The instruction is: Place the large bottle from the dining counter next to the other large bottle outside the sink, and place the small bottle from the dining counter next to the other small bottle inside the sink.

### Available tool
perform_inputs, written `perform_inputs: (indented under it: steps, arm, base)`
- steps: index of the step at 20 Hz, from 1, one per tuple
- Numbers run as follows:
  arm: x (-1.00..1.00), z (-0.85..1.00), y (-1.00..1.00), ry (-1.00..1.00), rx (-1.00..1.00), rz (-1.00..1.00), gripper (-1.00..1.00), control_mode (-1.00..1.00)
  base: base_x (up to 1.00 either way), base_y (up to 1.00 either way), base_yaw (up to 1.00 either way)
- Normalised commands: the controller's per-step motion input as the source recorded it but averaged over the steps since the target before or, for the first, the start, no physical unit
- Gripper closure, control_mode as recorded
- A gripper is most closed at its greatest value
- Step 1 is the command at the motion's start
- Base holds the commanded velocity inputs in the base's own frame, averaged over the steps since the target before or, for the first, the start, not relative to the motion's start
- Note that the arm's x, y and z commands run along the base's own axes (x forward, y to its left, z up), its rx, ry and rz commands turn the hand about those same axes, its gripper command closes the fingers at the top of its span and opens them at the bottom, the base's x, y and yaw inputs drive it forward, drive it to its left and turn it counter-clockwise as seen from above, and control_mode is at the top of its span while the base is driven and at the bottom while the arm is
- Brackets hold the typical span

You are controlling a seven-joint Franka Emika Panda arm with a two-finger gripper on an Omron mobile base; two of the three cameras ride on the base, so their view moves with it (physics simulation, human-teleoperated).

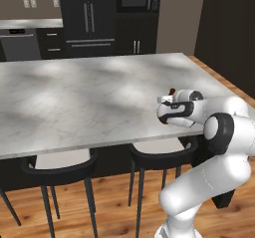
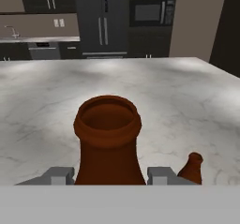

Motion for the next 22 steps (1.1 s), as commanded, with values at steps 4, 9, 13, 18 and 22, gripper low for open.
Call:
perform_inputs:
  steps: [4, 9, 13, 18, 22]
  arm:
    - [0.0, 0.0, 0.0, 0.0, 0.0, 0.0, 1.0, 1.0]
    - [0.0, 0.0, 0.0, 0.0, 0.0, 0.0, 1.0, 1.0]
    - [0.0, 0.0, 0.0, 0.0, 0.0, 0.0, 1.0, 1.0]
    - [0.0, 0.0, 0.0, 0.0, 0.0, 0.0, 1.0, 1.0]
    - [0.0, 0.0, 0.0, 0.0, 0.0, 0.0, 1.0, 1.0]
  base:
    - [-0.21, 0.0, 0.0]
    - [-0.57, 0.0, 0.0]
    - [-0.55, 0.0, 0.0]
    - [-0.22, -0.11, 0.0]
    - [-0.01, -0.59, 0.0]
